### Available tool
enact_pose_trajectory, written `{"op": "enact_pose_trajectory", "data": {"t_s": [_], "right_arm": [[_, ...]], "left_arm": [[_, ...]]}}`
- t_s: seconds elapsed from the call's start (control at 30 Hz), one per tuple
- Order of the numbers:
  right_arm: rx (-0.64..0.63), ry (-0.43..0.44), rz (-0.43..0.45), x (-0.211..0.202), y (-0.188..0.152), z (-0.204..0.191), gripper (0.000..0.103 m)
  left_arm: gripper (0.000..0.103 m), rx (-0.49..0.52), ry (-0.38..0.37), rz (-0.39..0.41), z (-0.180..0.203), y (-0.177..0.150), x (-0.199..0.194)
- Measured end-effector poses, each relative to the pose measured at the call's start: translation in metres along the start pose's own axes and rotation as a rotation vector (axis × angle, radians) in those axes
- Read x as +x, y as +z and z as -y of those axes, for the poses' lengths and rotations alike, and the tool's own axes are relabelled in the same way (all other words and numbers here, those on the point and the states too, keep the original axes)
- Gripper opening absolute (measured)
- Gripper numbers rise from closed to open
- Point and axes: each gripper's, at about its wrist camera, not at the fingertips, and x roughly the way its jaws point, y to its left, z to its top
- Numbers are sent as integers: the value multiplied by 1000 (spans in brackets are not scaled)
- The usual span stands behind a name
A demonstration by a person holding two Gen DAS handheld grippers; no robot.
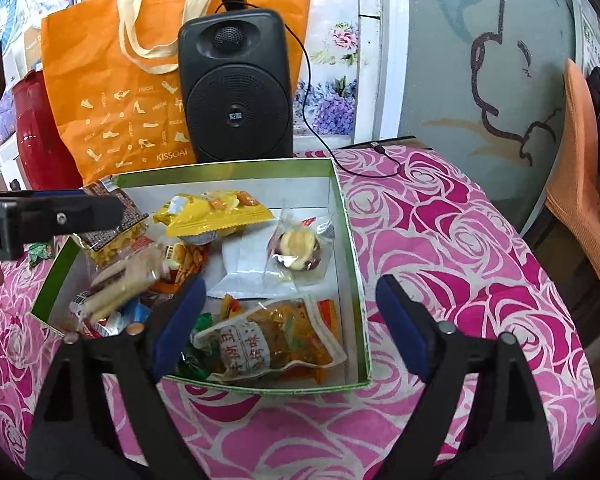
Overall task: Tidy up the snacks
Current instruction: 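Carry the red-wrapped snack and cream cracker pack into the green box and open both tools, then move both tools back toward the yellow pouch on the table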
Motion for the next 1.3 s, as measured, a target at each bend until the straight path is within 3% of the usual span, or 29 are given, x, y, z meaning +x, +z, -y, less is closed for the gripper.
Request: {"op": "enact_pose_trajectory", "data": {"t_s": [0.3, 0.83, 1.03, 1.2, 1.3], "right_arm": [[-1, 44, 4, -22, 5, -25, 101], [-117, 147, -3, -43, 3, -103, 102], [-155, 250, -46, -39, -3, -148, 102], [-215, 311, -62, -32, -5, -187, 102], [-239, 345, -74, -25, -5, -206, 102]], "left_arm": [[91, -18, 63, 41, -13, -9, -27], [91, -67, 101, 93, -46, -36, -80], [91, -133, 159, 121, -95, -45, -102], [91, -206, 271, 100, -156, -41, -112], [91, -264, 260, 91, -184, -43, -113]]}}
